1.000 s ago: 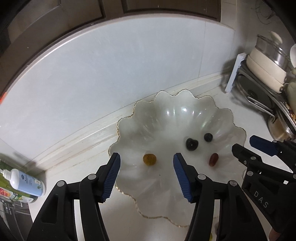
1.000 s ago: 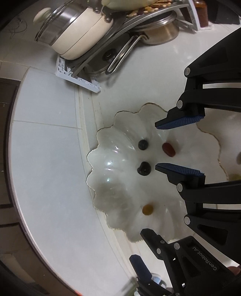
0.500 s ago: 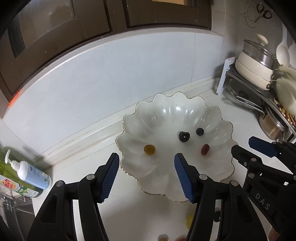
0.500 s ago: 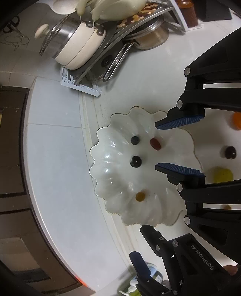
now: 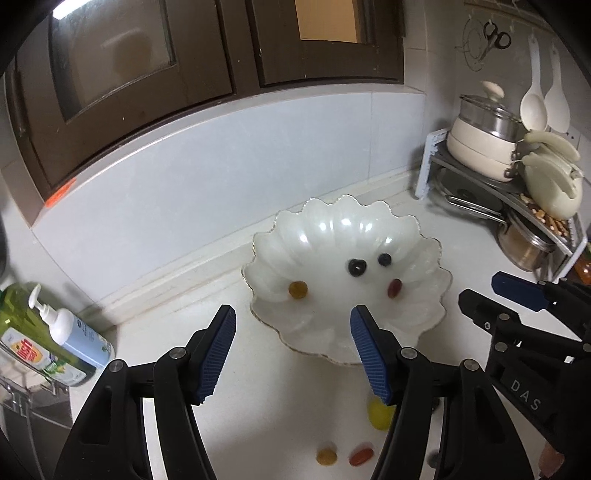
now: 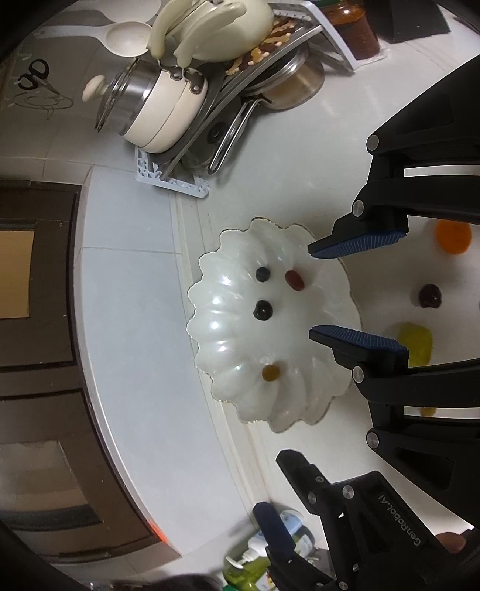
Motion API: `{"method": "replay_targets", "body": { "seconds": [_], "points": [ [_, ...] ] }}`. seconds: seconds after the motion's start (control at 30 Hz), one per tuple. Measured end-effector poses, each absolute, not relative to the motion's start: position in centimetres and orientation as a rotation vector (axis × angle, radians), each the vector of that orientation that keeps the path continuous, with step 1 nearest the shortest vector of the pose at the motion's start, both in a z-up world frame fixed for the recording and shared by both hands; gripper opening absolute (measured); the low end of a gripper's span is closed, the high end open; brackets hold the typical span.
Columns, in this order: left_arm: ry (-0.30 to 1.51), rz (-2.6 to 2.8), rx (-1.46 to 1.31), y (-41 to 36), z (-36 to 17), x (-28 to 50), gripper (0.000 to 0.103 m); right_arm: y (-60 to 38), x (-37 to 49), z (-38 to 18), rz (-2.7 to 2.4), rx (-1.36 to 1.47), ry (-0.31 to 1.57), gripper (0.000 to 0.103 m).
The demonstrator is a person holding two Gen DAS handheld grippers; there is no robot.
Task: Organize fruits
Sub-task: 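Raise both open tools out of the white bowl and back away, then move the left tool toward a small tan fruit while the right tool approaches a dark plum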
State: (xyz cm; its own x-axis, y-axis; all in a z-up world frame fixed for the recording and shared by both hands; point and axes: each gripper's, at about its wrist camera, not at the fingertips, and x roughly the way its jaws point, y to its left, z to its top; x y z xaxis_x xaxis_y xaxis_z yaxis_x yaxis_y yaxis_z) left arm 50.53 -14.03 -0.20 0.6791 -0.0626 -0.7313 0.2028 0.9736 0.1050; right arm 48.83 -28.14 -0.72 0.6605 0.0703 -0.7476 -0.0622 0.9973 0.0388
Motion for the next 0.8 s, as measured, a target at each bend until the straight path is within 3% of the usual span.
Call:
{"method": "replay_targets", "body": {
  "seconds": [0.8],
  "points": [
    [0.711, -0.184, 0.182, -13.2, 1.0, 42.3, 0.064, -27.5, 41.1, -0.7, 0.113, 0.013, 0.77, 0.039]
  ]
}}
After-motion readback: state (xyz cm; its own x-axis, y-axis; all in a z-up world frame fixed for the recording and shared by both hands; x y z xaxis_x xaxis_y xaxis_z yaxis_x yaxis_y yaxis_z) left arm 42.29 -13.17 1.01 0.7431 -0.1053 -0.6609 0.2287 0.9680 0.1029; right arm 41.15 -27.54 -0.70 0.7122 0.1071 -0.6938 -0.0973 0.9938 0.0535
